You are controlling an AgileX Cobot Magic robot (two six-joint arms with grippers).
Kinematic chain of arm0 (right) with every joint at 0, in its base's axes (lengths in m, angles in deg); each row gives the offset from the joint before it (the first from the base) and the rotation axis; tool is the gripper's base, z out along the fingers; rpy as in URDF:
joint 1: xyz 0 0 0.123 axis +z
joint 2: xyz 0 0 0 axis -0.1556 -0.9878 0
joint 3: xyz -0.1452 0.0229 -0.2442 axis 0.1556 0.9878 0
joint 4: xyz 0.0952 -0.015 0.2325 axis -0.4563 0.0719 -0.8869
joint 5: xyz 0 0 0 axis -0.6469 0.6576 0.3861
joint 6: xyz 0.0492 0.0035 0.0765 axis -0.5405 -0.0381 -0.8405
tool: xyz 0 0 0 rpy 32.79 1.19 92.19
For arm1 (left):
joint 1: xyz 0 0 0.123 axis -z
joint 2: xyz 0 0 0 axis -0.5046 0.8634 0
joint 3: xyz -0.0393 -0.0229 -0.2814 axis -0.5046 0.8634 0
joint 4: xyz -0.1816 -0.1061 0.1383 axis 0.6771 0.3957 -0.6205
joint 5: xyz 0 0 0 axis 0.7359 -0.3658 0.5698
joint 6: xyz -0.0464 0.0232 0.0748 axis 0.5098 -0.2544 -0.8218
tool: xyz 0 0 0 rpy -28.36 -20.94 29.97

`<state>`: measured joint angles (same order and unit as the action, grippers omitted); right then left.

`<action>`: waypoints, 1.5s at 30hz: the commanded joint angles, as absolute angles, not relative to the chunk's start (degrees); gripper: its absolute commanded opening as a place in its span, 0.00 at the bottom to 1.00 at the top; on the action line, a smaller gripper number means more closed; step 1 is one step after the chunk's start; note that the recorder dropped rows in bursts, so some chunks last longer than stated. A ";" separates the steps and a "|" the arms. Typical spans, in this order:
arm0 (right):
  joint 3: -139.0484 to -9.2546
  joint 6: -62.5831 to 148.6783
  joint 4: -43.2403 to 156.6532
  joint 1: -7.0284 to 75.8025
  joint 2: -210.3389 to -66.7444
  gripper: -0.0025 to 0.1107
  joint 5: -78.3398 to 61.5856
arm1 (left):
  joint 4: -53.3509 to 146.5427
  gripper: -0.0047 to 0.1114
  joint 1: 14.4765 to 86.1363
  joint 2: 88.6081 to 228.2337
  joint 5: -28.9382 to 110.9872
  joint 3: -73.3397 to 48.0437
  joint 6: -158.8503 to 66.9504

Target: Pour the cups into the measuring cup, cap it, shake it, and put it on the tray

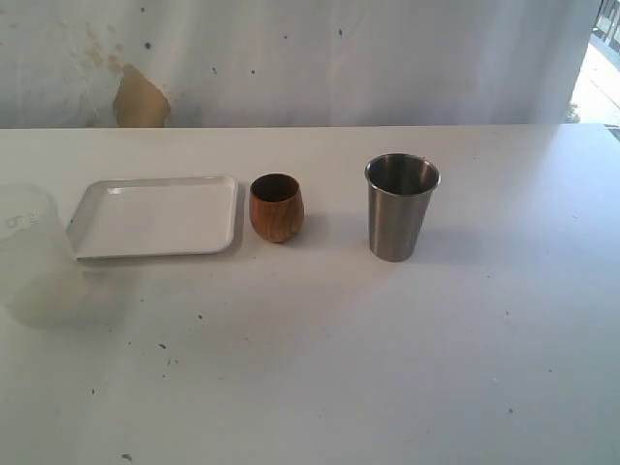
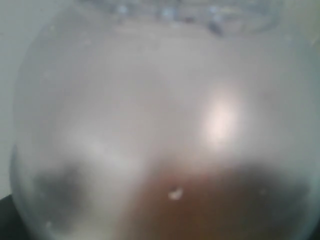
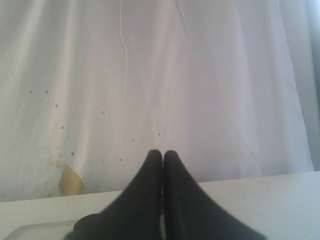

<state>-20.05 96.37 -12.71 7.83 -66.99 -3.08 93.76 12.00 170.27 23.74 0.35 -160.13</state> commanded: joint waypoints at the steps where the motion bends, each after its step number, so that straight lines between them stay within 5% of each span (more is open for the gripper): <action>1: -19.82 96.11 -12.61 7.73 -66.74 0.02 -3.34 | 92.70 0.04 13.59 169.60 29.36 -0.55 -160.29; 45: -19.82 96.11 -12.61 7.73 -66.74 0.02 -3.34 | 67.92 0.04 13.94 170.27 37.93 -0.55 -160.29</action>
<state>-20.05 96.37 -12.71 7.83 -66.99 -3.08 69.05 13.77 170.89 34.64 0.22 -160.37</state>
